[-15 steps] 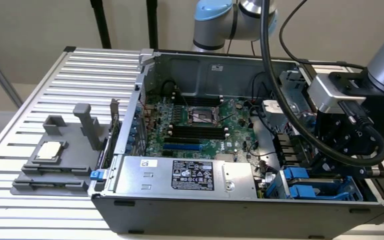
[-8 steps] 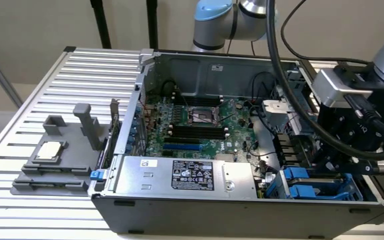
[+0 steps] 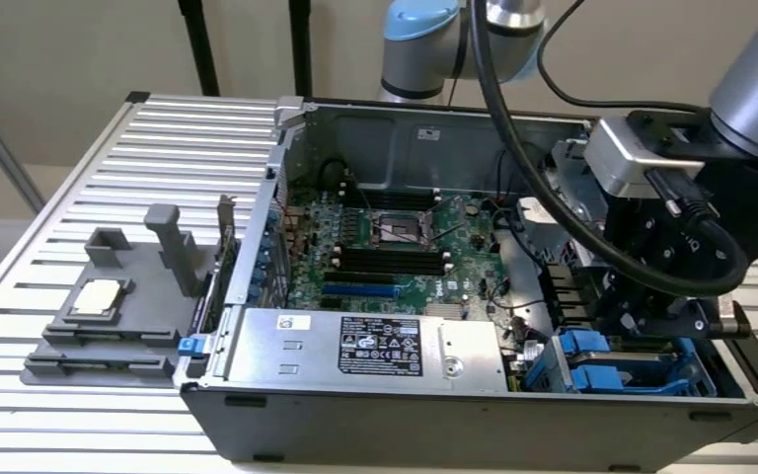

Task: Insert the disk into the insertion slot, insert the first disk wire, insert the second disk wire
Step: 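Insert the second disk wire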

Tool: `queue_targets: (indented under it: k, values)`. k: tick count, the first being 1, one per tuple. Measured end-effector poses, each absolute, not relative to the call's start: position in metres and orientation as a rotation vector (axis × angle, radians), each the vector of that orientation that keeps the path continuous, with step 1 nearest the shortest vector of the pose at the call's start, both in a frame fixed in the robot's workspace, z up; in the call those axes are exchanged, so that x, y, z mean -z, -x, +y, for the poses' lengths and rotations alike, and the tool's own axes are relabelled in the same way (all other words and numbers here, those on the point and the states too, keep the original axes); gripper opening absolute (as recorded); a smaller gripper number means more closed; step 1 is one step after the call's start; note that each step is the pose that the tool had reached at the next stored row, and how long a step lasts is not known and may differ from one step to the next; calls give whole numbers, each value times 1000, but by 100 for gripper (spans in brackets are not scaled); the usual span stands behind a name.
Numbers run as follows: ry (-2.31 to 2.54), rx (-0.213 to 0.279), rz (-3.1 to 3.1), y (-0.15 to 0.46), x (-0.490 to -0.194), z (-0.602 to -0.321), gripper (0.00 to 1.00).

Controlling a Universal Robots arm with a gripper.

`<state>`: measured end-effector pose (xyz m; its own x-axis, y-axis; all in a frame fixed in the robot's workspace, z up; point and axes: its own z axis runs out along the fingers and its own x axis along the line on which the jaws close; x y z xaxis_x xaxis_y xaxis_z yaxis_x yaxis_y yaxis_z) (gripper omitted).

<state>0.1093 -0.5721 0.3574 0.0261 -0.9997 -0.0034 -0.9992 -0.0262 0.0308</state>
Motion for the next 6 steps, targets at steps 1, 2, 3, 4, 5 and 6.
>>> queue_targets:
  k: [1,2,3,4,5,6]
  values:
    - [-2236,37,-2178,-109,-357,-572,24]
    - [-2236,37,-2178,-109,-357,-572,24]
    - [-2236,37,-2178,-109,-357,-572,24]
    - [-2236,37,-2178,-109,-357,-572,24]
    - [-2236,37,-2178,-109,-357,-572,24]
    - [-2236,37,-2178,-109,-357,-572,24]
